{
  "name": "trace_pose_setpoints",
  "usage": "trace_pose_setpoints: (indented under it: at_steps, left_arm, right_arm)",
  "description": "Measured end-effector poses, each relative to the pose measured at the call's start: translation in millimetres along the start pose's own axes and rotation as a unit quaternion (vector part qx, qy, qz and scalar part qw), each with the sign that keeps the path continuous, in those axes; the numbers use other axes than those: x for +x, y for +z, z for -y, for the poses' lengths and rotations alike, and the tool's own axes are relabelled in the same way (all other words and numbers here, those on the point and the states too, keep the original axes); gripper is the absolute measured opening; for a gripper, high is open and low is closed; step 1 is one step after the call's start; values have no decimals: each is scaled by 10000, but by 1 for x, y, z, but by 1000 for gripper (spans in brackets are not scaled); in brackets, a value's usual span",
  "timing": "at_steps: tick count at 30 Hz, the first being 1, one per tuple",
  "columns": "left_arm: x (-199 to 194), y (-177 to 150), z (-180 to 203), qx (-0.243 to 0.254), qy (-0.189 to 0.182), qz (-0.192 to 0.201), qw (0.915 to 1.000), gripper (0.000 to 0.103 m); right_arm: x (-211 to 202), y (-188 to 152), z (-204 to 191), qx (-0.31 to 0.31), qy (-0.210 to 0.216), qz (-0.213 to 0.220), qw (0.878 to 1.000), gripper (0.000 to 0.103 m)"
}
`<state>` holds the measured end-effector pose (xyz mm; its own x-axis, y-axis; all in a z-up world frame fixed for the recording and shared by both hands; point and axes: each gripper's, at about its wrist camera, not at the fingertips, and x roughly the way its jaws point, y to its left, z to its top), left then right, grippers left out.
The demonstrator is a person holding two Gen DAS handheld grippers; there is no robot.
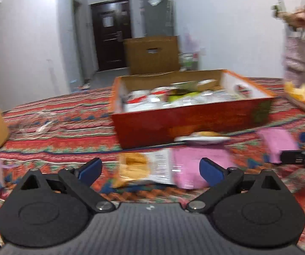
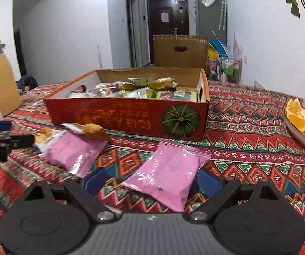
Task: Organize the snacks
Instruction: 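Grasp the cracker bag with the left tool while the right tool grasps another cracker bag, then carry both cracker bags over the orange box and open both tools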
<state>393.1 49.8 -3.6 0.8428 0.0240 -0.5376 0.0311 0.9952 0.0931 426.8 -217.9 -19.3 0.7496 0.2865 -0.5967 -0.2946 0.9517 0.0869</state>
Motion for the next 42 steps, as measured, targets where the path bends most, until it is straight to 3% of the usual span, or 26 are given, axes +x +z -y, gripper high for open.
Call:
trace_pose_setpoints:
  at_steps: [5, 11, 12, 13, 18, 20, 23, 27, 33, 39, 42]
  left_arm:
    - [36, 1, -23, -455, -104, -378, 9982, 98]
    - [64, -4, -17, -301, -91, -582, 9978, 95]
    - [65, -3, -18, -350, -147, -583, 9976, 88]
    - [64, -3, -19, -356, -151, -528, 9979, 73]
    - [57, -3, -20, -358, -92, -489, 9981, 57]
    - [49, -3, -22, -396, -14, -492, 9980, 55]
    - [35, -6, -32, -574, -205, -459, 9971, 48]
    - [7, -15, -48, -869, -312, -287, 9953, 46]
    - [-8, -26, -62, -1148, -525, -162, 9919, 46]
    - [-15, -24, -63, -1155, -586, -35, 9916, 46]
    - [-15, -24, -64, -1165, -624, -30, 9912, 46]
  right_arm:
    - [16, 5, 3, 90, 12, 28, 10000, 92]
    - [3, 10, -7, -292, -268, 462, 9981, 92]
    - [-2, 10, -9, -345, -273, 559, 9975, 92]
    - [-5, 12, -11, -361, -246, 607, 9972, 92]
    - [-17, 16, -22, -405, -144, 628, 9971, 92]
    - [-20, 18, -29, -474, -134, 590, 9970, 92]
    - [-24, 24, -38, -522, -28, 551, 9971, 92]
    - [-21, 35, -51, -279, 366, 464, 9979, 92]
    - [17, 51, -86, -193, 666, 184, 9974, 92]
    - [78, 66, -102, 288, 656, -3, 9974, 92]
    - [108, 69, -102, 421, 395, -368, 9977, 88]
